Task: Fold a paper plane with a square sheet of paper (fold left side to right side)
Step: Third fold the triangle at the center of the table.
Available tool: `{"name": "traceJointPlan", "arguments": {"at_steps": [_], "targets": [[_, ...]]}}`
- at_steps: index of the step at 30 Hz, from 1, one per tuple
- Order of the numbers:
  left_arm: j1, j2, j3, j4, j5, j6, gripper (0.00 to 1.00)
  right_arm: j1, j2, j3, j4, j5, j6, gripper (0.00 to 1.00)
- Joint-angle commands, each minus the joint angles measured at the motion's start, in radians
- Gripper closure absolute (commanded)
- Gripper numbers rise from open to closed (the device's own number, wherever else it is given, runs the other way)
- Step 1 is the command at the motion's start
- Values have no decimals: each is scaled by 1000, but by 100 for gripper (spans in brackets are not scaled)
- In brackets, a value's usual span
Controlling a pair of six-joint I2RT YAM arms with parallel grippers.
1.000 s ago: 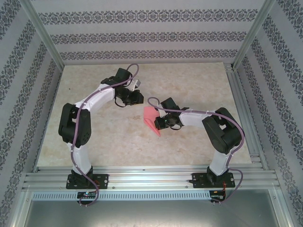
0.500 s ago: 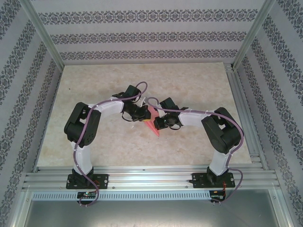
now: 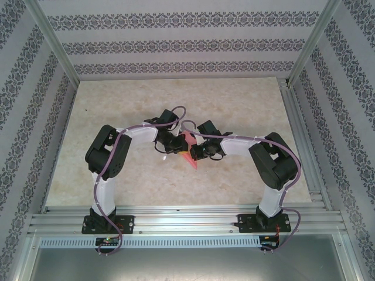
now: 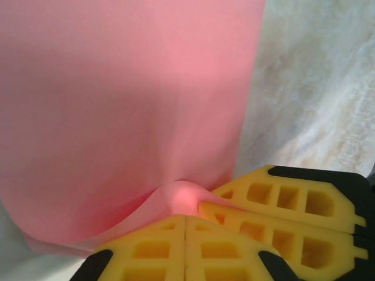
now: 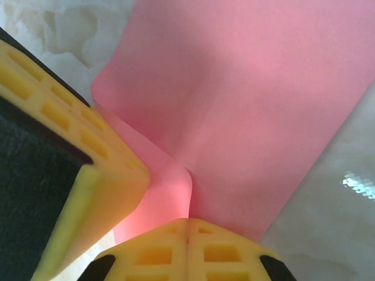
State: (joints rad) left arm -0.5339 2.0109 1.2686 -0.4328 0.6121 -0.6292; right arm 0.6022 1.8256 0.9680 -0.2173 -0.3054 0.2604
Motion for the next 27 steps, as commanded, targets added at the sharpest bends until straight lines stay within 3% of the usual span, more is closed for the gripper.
{"name": "traceJointPlan", "arguments": {"at_steps": [1,14,17,22,27], "targets": [[-13,11,10,-43,-48,38,93,14,51,-6,-63,31,-23,100],[-16,44,-51,-54,-106,62,93,12,37,13,-64,14,-14,100],[-20,49,-71,-50,-123,62,93,1,-2,26,-76,8,-1,93],[-26,51,-112,-30,-132,57,93,-43,-118,35,-112,40,32,74],[-32,49,-117,-29,-145,58,93,-58,-190,16,-138,20,60,74]]}}
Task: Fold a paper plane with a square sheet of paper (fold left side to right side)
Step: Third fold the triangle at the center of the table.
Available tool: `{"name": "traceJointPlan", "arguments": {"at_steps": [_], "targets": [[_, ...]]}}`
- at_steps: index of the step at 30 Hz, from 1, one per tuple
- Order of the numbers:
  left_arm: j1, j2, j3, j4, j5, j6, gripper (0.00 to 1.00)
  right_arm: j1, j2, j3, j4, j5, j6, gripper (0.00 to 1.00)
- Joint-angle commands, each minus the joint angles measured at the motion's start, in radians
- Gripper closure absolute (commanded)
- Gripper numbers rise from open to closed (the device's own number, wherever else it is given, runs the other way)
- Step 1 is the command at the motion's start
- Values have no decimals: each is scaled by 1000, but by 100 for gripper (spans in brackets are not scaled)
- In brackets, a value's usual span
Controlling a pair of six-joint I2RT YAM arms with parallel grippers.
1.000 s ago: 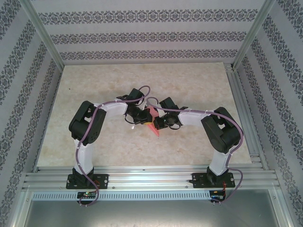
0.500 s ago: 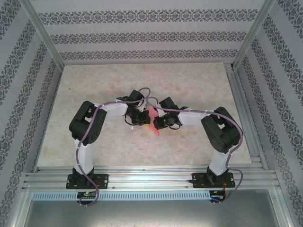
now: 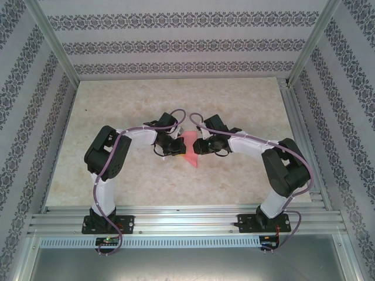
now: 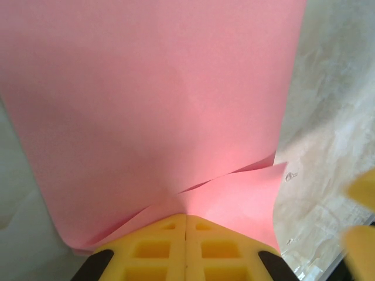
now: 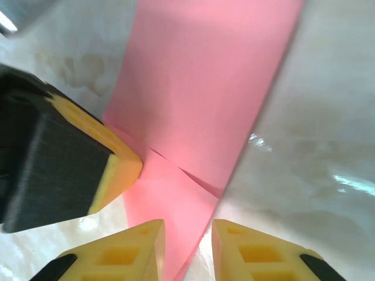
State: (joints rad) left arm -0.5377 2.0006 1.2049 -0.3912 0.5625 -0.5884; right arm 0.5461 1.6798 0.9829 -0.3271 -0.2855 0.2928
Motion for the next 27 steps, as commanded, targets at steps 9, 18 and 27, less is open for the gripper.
{"name": "traceJointPlan", "arguments": {"at_steps": [9,18,27], "targets": [[-33,54,-33,-93,-120,21,94,92,2,-73,147,-113,188,84],[-34,58,-33,-95,-123,21,94,101,93,-73,212,-168,222,85],[-33,64,-24,-112,-137,33,96,102,135,-106,116,-160,185,85]]}}
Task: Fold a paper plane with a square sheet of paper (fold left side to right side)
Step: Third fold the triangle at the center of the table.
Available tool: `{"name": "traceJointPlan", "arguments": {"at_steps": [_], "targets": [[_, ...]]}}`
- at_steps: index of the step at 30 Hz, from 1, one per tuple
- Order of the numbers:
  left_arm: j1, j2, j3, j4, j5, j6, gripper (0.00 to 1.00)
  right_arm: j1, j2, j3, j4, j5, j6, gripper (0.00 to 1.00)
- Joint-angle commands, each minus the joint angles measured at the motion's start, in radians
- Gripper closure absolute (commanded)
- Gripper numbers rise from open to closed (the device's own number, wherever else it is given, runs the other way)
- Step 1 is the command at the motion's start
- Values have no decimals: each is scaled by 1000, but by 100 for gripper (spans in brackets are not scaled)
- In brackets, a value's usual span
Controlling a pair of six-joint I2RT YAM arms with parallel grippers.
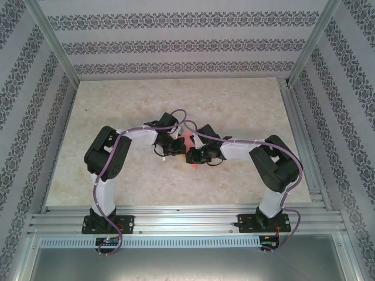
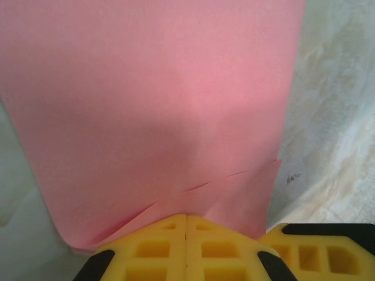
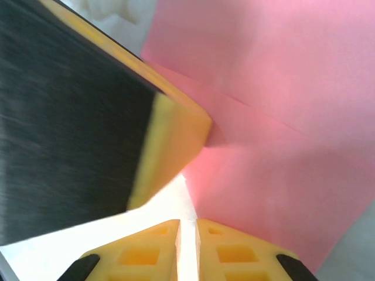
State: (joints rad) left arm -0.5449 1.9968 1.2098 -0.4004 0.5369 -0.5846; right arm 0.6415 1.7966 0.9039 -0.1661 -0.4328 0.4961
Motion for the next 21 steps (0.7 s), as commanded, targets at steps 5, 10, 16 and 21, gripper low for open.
{"name": "traceJointPlan", "arguments": {"at_steps": [5,10,16,21], "targets": [[-26,66,-21,-123,-131,39,97,2,8,-73,-72,10,1,85],[-26,70,-8,-136,-140,46,97,4,-28,-139,-86,11,17,85],[-27,77,2,-149,-148,54,97,9,-133,-247,-84,9,57,85],[-26,75,1,-150,-153,54,98,4,-206,-335,-72,11,100,85]]}}
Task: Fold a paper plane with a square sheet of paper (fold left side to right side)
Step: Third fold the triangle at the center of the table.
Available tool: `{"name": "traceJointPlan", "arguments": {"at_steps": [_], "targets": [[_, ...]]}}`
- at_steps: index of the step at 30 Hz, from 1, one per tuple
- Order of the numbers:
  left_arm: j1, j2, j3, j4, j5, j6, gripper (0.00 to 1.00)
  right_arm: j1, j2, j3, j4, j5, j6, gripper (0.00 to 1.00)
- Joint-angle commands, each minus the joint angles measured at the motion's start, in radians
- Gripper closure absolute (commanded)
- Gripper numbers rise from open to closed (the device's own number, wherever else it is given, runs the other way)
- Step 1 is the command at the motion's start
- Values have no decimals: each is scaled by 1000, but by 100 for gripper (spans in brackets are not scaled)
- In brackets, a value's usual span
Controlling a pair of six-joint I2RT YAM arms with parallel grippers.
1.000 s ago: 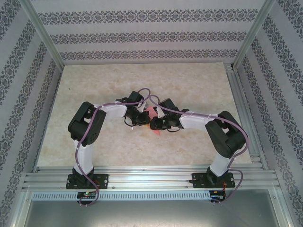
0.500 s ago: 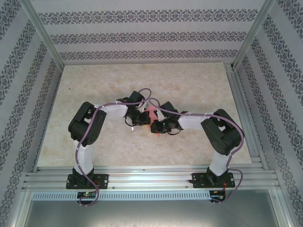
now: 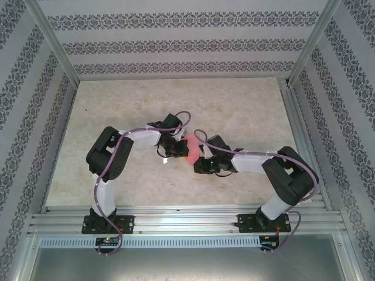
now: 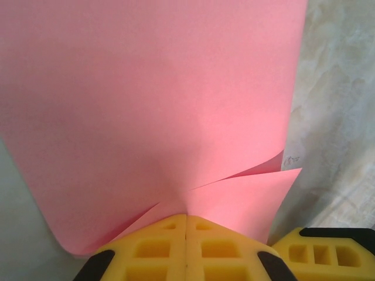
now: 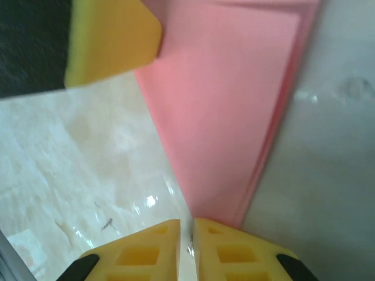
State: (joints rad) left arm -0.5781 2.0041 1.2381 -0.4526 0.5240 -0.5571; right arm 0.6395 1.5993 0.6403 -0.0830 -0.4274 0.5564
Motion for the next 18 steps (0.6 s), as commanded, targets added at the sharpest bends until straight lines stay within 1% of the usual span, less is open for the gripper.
{"name": "traceJointPlan", "arguments": {"at_steps": [1,4,8,10,12,15,18], "targets": [[7,66,-28,-96,-139,26,98,4,-20,-85,-151,2,43,85],[7,61,-30,-95,-137,28,98,-10,-68,-84,-170,-14,37,85],[7,53,-25,-94,-129,26,97,-35,-162,4,-240,-20,11,83],[7,49,-23,-95,-129,26,97,-56,-171,36,-202,-62,18,83],[7,47,-19,-99,-130,26,97,-68,-141,69,-158,-97,31,83],[7,47,-15,-97,-131,26,98,-64,-46,122,-108,-120,40,84],[7,47,-14,-96,-128,25,98,-57,31,153,-62,-118,53,84]]}}
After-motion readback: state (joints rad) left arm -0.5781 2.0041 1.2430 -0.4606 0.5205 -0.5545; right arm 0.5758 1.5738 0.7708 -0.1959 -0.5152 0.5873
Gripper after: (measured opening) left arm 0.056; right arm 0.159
